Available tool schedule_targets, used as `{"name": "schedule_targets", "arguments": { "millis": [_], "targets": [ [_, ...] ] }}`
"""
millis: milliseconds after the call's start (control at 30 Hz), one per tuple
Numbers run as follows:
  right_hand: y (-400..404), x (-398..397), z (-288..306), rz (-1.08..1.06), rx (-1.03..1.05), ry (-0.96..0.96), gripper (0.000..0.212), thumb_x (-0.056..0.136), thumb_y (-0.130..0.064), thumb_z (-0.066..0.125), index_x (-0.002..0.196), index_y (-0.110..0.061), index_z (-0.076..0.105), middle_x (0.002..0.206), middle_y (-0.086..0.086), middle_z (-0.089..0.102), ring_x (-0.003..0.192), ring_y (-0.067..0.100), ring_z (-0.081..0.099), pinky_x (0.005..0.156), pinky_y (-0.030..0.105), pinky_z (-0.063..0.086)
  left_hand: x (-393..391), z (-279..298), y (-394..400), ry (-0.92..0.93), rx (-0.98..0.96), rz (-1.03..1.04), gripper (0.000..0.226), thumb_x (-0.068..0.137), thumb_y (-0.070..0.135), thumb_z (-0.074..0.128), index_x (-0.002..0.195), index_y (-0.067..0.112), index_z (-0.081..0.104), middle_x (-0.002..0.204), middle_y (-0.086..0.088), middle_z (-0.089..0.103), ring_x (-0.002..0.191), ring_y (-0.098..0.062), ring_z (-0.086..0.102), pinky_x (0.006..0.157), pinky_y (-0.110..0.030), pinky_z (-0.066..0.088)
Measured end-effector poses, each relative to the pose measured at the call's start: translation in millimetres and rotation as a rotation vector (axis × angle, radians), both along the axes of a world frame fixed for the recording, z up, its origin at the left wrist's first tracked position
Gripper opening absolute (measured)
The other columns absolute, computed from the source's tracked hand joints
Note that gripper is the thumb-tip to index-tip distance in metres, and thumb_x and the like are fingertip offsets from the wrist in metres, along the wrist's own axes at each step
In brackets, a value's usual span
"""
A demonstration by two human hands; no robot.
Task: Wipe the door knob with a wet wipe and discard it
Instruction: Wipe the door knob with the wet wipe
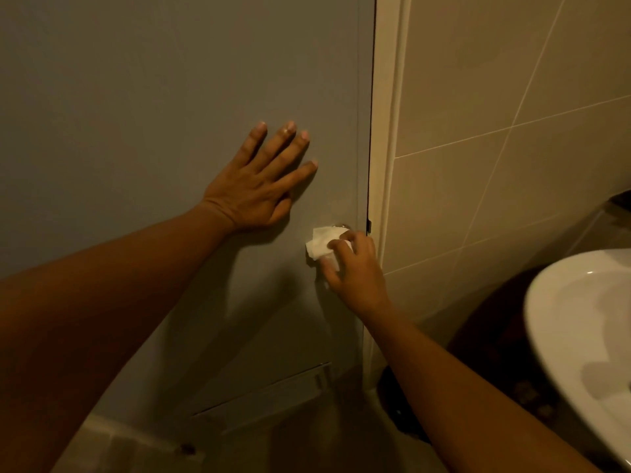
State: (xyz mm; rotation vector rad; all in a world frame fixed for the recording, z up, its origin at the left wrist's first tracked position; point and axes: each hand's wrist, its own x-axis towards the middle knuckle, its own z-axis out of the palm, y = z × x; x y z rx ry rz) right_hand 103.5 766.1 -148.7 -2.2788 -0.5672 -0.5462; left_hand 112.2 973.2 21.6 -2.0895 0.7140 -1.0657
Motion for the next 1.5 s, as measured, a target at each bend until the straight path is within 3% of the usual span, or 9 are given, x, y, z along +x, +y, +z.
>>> {"name": "schedule_targets", "arguments": {
  "millis": [200, 400, 467, 633, 800, 967, 1267, 1367, 1500],
  "targets": [
    [32.0, -10.6, 9.9, -0.24, 0.707, 0.35, 0.032, 0.083, -0.035, 0.07, 0.11, -0.031, 0.053, 0.118, -0.005, 0.048, 0.095, 0.009, 0.054, 0.062, 0.005, 0.045, 4.6, -3.0, -0.1, -0.025, -0.007, -0.038, 0.065, 0.089, 0.038, 0.04, 0.151, 0.019, 0.034, 0.157, -0.021, 0.03, 0.146, -0.041, 0.023, 0.118, -0.058, 0.012],
    [54.8, -5.5, 36.4, -0.213, 1.861, 0.869, 0.04, 0.081, -0.017, 0.073, 0.114, -0.027, 0.055, 0.111, 0.005, 0.057, 0.098, 0.027, 0.062, 0.064, 0.031, 0.061, 5.3, -2.5, 2.0, -0.022, 0.004, -0.028, 0.066, 0.09, 0.042, 0.034, 0.153, 0.021, 0.028, 0.159, -0.02, 0.024, 0.147, -0.041, 0.02, 0.119, -0.056, 0.004],
    [54.6, -6.5, 36.6, -0.215, 1.744, 0.842, 0.03, 0.083, -0.019, 0.071, 0.108, -0.024, 0.057, 0.111, 0.009, 0.058, 0.091, 0.025, 0.064, 0.06, 0.029, 0.06, 5.7, -2.4, 1.7, -0.027, 0.003, -0.035, 0.066, 0.09, 0.041, 0.036, 0.152, 0.02, 0.03, 0.158, -0.02, 0.025, 0.147, -0.041, 0.02, 0.119, -0.056, 0.004],
    [36.0, -13.2, 10.9, -0.185, 0.606, 0.277, 0.019, 0.087, -0.021, 0.067, 0.099, -0.031, 0.055, 0.125, -0.009, 0.038, 0.108, 0.018, 0.056, 0.069, 0.005, 0.048, 4.7, -2.5, 1.5, -0.025, -0.004, -0.045, 0.065, 0.089, 0.04, 0.038, 0.15, 0.019, 0.034, 0.158, -0.02, 0.027, 0.147, -0.041, 0.021, 0.119, -0.057, 0.005],
    [3.6, -0.5, -10.1, -0.018, -0.138, -0.133, 0.025, 0.081, -0.019, 0.073, 0.105, -0.022, 0.065, 0.14, 0.011, 0.047, 0.117, 0.034, 0.049, 0.082, 0.039, 0.056, 5.6, -1.4, 2.1, -0.006, 0.009, -0.021, 0.068, 0.09, 0.043, 0.034, 0.153, 0.02, 0.026, 0.16, -0.02, 0.021, 0.148, -0.041, 0.016, 0.119, -0.056, 0.003],
    [37.2, -11.4, 5.2, -0.234, 0.638, 0.198, 0.027, 0.081, -0.018, 0.073, 0.101, -0.03, 0.061, 0.124, -0.004, 0.047, 0.107, 0.018, 0.055, 0.073, 0.004, 0.047, 4.2, -1.8, 1.4, -0.011, 0.002, -0.043, 0.067, 0.087, 0.039, 0.04, 0.15, 0.018, 0.033, 0.158, -0.021, 0.025, 0.147, -0.042, 0.02, 0.119, -0.058, 0.005],
    [49.5, -11.6, 48.6, -0.115, 2.234, 1.067, 0.044, 0.076, -0.02, 0.077, 0.116, -0.013, 0.059, 0.119, 0.02, 0.052, 0.09, 0.03, 0.062, 0.046, 0.022, 0.055, 2.8, -1.3, 0.5, -0.012, 0.003, -0.026, 0.064, 0.088, 0.04, 0.037, 0.148, 0.017, 0.036, 0.158, -0.021, 0.025, 0.147, -0.041, 0.02, 0.119, -0.057, 0.007],
    [39.0, -7.5, 44.0, -0.038, 2.093, 1.09, 0.049, 0.079, -0.02, 0.074, 0.124, -0.015, 0.056, 0.12, 0.02, 0.052, 0.093, 0.031, 0.062, 0.052, 0.024, 0.058, 2.9, -0.7, -0.6, -0.008, -0.004, -0.024, 0.063, 0.088, 0.039, 0.037, 0.148, 0.018, 0.038, 0.158, -0.021, 0.025, 0.147, -0.042, 0.02, 0.119, -0.058, 0.009],
    [32.6, -10.5, 27.9, -0.135, 1.212, 0.787, 0.029, 0.089, -0.028, 0.063, 0.117, -0.026, 0.057, 0.106, 0.005, 0.06, 0.089, 0.025, 0.065, 0.055, 0.028, 0.059, 2.3, -1.9, -0.8, -0.013, -0.002, -0.027, 0.064, 0.088, 0.039, 0.036, 0.148, 0.018, 0.036, 0.159, -0.021, 0.024, 0.147, -0.041, 0.018, 0.119, -0.057, 0.004]
  ]
}}
